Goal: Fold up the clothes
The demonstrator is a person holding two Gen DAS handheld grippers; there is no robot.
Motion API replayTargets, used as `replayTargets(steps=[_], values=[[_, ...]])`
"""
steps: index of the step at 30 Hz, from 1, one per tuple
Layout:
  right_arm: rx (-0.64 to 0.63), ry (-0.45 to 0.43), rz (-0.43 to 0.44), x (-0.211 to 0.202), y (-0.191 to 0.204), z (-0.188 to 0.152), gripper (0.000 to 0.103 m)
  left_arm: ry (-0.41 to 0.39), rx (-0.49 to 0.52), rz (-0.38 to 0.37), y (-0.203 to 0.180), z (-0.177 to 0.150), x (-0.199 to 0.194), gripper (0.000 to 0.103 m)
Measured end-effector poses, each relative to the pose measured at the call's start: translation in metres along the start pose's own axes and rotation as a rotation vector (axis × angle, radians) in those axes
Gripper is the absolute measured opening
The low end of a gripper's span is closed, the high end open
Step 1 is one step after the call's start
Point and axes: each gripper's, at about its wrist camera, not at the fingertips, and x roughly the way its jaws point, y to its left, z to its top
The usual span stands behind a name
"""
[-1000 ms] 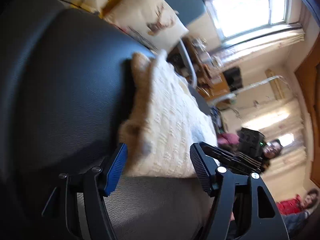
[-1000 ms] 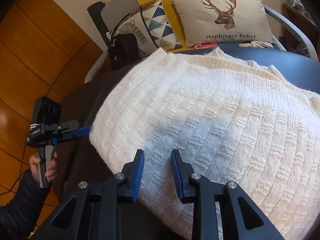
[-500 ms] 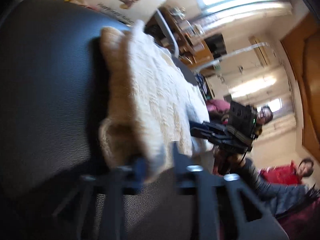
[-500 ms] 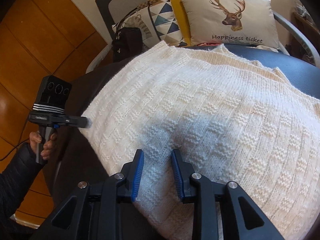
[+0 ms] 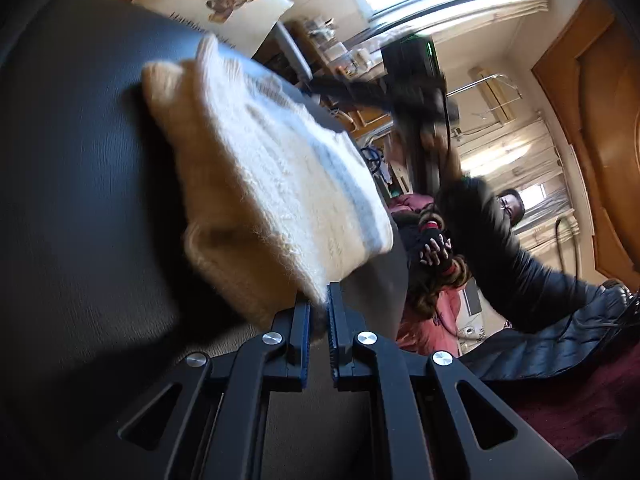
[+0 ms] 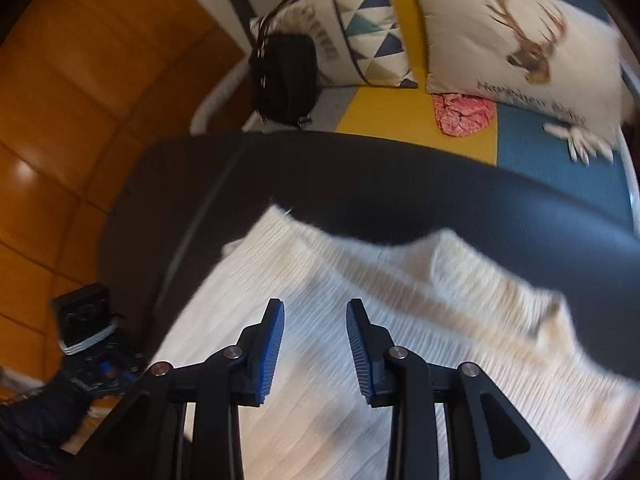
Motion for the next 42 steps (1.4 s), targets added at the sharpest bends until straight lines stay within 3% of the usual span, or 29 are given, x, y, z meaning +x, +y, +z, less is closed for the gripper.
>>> replayTargets(steps=[6, 8, 13, 15, 16, 18, 21, 26, 28, 35, 38, 39, 41, 42], values=[[-0.271, 0.202, -0.123, 0.044, 0.027, 0.021, 0.032, -0.009, -0.045, -0.024, 0.008, -0.001, 0.002, 0.007], [-0.296, 0.238, -0.162, 0.052, 0.026, 0.023, 0.032, -0.007, -0.057, -0.027, 0.011, -0.002, 0.003, 0.007], [-0.301, 0.352, -0.141, 0.067, 0.016, 0.022, 0.032, -0.009, -0.076, -0.022, 0.016, -0.009, -0.003, 0.007], [-0.313, 0.33, -0.143, 0.065, 0.015, 0.019, 0.031, -0.011, -0.071, -0.01, 0.017, -0.011, -0.007, 0.007], [-0.321, 0.313, -0.148, 0.063, 0.016, 0.017, 0.019, -0.011, -0.063, -0.001, 0.016, -0.011, -0.008, 0.007], [-0.323, 0.296, -0.16, 0.062, 0.019, 0.012, 0.008, -0.014, -0.05, 0.017, 0.013, -0.011, -0.009, 0.007], [-0.373, 0.265, -0.209, 0.054, 0.033, 0.004, 0.005, -0.038, -0.037, 0.034, 0.004, -0.011, -0.01, 0.007], [-0.369, 0.062, -0.159, -0.009, 0.049, 0.018, 0.005, -0.073, -0.016, 0.033, -0.007, -0.01, -0.018, 0.007], [-0.353, 0.032, -0.192, -0.017, 0.044, 0.031, 0.005, -0.076, -0.018, 0.029, -0.009, -0.009, -0.017, 0.007], [-0.274, 0.123, -0.232, 0.041, 0.012, 0.041, 0.005, -0.052, -0.079, 0.056, 0.003, -0.008, -0.012, 0.007], [-0.256, 0.107, -0.227, 0.046, 0.006, 0.033, 0.005, -0.053, -0.109, 0.066, 0.008, -0.01, -0.014, 0.007], [-0.239, 0.088, -0.21, 0.041, 0.005, 0.036, 0.009, -0.05, -0.117, 0.07, 0.009, -0.011, -0.014, 0.007], [-0.175, 0.086, -0.096, 0.026, 0.002, 0.041, 0.015, -0.045, -0.123, 0.072, 0.008, -0.014, -0.012, 0.007], [-0.174, 0.084, -0.079, 0.015, -0.001, 0.042, 0.023, -0.04, -0.123, 0.071, 0.007, -0.016, -0.011, 0.007]])
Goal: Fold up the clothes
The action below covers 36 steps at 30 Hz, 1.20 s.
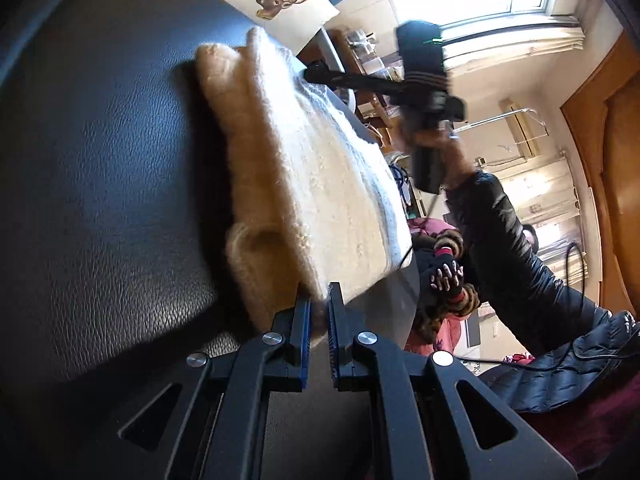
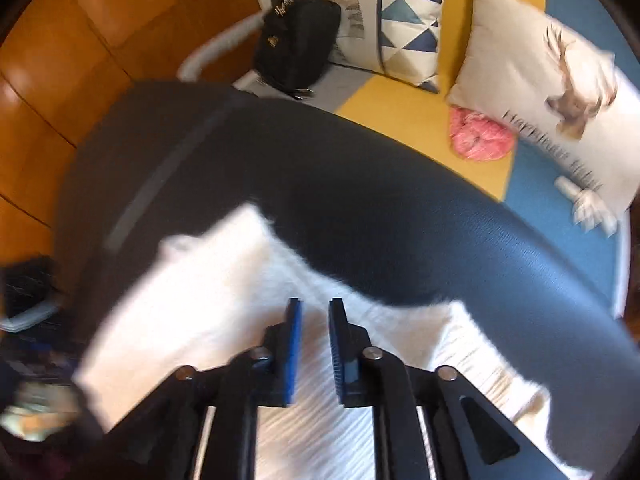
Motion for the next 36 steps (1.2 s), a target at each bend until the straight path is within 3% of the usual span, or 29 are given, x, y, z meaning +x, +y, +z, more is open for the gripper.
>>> replayTargets(steps=[6, 11, 14, 15, 16, 18, 22, 26, 27, 31, 34, 35, 36], values=[[0.029, 0.119, -0.104, -0.03, -0.032, -0.02, 0.024, 0.0, -0.01, -0.002, 0.004, -0.003, 0.001, 0.007], [0.017, 0.167, -0.228, -0.02, -0.04, -0.036, 0.026, 0.004, -0.019, 0.014, 0.006, 0.001, 0.0, 0.007], [0.001, 0.185, -0.249, -0.013, -0.038, -0.04, 0.027, 0.01, -0.03, 0.032, 0.006, 0.002, 0.001, 0.007], [-0.013, 0.172, -0.262, -0.015, -0.033, -0.042, 0.026, 0.012, -0.035, 0.035, 0.007, 0.002, 0.001, 0.007], [-0.027, 0.158, -0.275, -0.018, -0.029, -0.043, 0.015, 0.014, -0.039, 0.036, 0.008, 0.002, 0.0, 0.008], [-0.044, 0.136, -0.281, -0.024, -0.019, -0.046, 0.006, 0.016, -0.043, 0.045, 0.009, 0.002, -0.001, 0.008], [-0.082, 0.089, -0.325, -0.031, -0.004, -0.046, 0.005, 0.021, -0.049, 0.053, 0.009, 0.003, 0.0, 0.009], [-0.039, -0.039, -0.348, -0.059, -0.002, -0.034, 0.005, 0.007, -0.048, 0.049, 0.008, 0.002, 0.0, 0.009], [-0.03, -0.055, -0.354, -0.062, -0.005, -0.03, 0.0, 0.007, -0.046, 0.049, 0.008, 0.001, 0.0, 0.009], [0.021, -0.022, -0.358, -0.041, -0.019, -0.031, 0.0, -0.005, -0.065, 0.066, 0.012, 0.001, 0.001, 0.009], [0.065, -0.035, -0.304, -0.03, -0.024, -0.037, 0.001, -0.011, -0.075, 0.053, 0.014, 0.0, 0.0, 0.009], [0.078, -0.053, -0.255, -0.035, -0.02, -0.039, 0.003, -0.011, -0.071, 0.054, 0.013, -0.001, 0.0, 0.009], [0.087, -0.067, -0.204, -0.041, -0.016, -0.041, 0.013, -0.008, -0.071, 0.053, 0.014, -0.001, -0.001, 0.009]])
